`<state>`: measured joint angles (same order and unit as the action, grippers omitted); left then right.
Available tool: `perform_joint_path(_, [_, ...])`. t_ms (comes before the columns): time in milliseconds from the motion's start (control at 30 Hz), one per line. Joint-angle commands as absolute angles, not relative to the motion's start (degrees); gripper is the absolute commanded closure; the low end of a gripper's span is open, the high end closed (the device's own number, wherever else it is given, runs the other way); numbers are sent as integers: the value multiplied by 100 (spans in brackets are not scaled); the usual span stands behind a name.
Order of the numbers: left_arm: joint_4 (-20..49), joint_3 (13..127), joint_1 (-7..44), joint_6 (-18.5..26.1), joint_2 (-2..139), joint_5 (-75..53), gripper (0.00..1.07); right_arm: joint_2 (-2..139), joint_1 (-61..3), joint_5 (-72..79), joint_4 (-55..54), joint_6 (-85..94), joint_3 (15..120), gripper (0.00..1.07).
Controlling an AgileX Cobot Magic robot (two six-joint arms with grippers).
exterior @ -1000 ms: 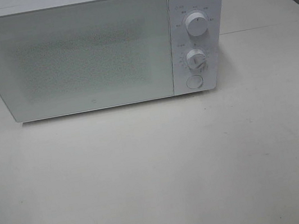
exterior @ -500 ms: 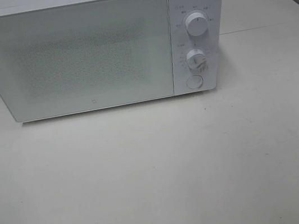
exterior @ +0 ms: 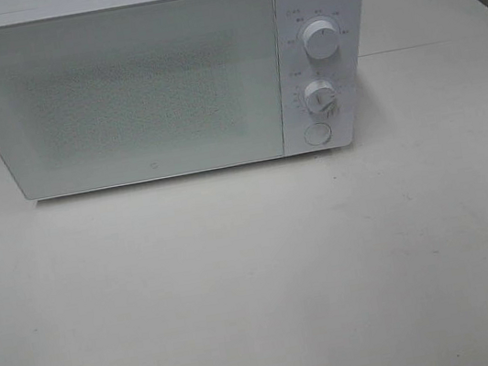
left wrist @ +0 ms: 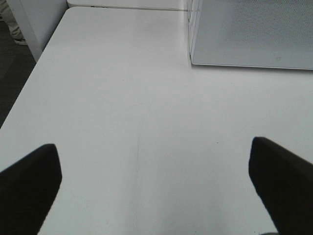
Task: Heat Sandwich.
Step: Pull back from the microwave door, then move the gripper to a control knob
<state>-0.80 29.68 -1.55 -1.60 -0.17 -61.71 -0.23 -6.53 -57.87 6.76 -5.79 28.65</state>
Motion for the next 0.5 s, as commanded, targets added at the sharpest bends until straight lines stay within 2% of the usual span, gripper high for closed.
perform_joint_path(33, [-40,2962,-172,-160,-172,-6113,7,-166,-607,-5718,693,-550,2859,34])
perform_joint_path(500, [-40,2962,-172,-160,-172,-6113,7,-166,-607,-5718,693,-550,2859,34])
